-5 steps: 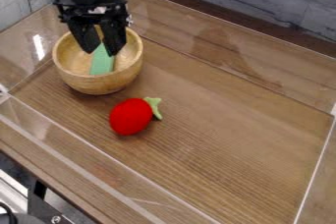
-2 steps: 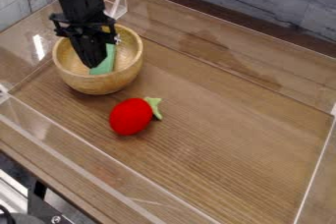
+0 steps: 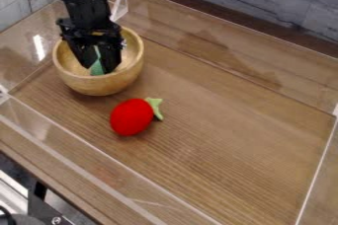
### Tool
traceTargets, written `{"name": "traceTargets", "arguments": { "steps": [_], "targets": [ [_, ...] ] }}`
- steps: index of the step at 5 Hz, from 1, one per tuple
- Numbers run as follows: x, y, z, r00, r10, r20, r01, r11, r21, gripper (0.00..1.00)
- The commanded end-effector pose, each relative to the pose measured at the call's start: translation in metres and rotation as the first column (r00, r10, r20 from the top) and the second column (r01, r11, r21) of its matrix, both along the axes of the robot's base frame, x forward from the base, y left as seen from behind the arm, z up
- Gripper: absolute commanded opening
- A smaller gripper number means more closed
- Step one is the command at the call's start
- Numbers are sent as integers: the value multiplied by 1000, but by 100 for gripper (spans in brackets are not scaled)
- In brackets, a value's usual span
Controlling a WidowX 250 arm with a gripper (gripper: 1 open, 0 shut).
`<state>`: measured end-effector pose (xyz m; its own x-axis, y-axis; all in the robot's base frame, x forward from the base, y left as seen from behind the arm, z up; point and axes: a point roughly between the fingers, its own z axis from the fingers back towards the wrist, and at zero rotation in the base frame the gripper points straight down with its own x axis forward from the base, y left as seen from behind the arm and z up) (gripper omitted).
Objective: Remove the green object from the brown bowl and put it on the table
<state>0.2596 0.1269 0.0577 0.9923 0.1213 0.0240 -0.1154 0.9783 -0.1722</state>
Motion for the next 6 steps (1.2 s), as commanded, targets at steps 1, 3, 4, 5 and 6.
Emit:
{"name": "traceTargets", "arguments": {
  "steps": [1,3,4,5,6],
  "targets": [
    [9,6,12,999,20,43,-21,999,28,100],
    [43,7,5,997,64,49,-66,997,34,100],
    [47,13,4,977,205,48,-207,977,39,100],
    [49,21,3,940,337,48,-339,940,46,100],
    [51,24,4,953,298,47,-300,952,53,100]
  ]
}}
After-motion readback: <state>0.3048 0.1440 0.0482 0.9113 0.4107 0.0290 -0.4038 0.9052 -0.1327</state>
